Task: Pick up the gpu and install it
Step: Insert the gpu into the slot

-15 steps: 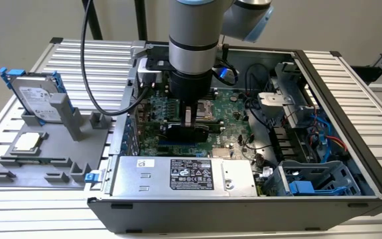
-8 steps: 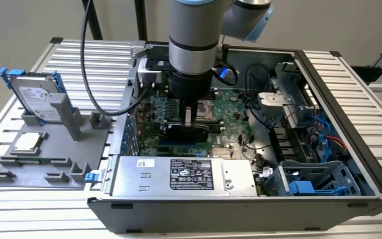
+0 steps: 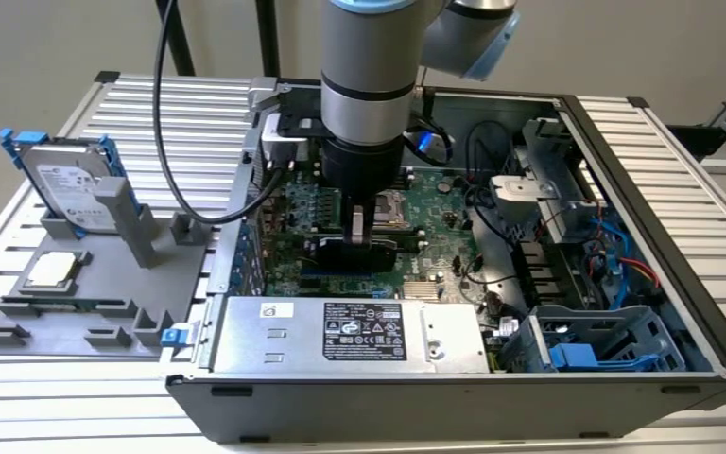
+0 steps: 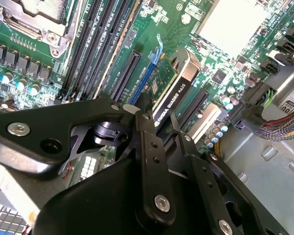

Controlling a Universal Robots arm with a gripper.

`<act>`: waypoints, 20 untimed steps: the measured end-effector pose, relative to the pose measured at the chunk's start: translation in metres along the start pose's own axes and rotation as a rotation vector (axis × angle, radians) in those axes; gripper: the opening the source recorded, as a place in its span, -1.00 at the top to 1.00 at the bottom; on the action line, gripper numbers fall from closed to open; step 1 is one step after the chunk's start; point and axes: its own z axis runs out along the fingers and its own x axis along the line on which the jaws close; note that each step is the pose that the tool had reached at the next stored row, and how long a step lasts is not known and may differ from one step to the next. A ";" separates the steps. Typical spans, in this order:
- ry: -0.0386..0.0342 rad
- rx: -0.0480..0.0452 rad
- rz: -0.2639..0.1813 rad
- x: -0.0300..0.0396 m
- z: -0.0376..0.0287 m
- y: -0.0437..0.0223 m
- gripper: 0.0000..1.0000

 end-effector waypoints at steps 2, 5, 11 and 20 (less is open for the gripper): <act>0.0001 0.0000 0.000 0.0001 0.0001 0.0000 1.00; -0.0007 -0.0001 0.000 0.0019 0.0004 -0.0002 1.00; -0.0001 -0.0002 0.000 0.0039 0.0005 -0.0002 1.00; 0.0014 -0.0009 0.000 0.0037 0.0116 -0.0001 1.00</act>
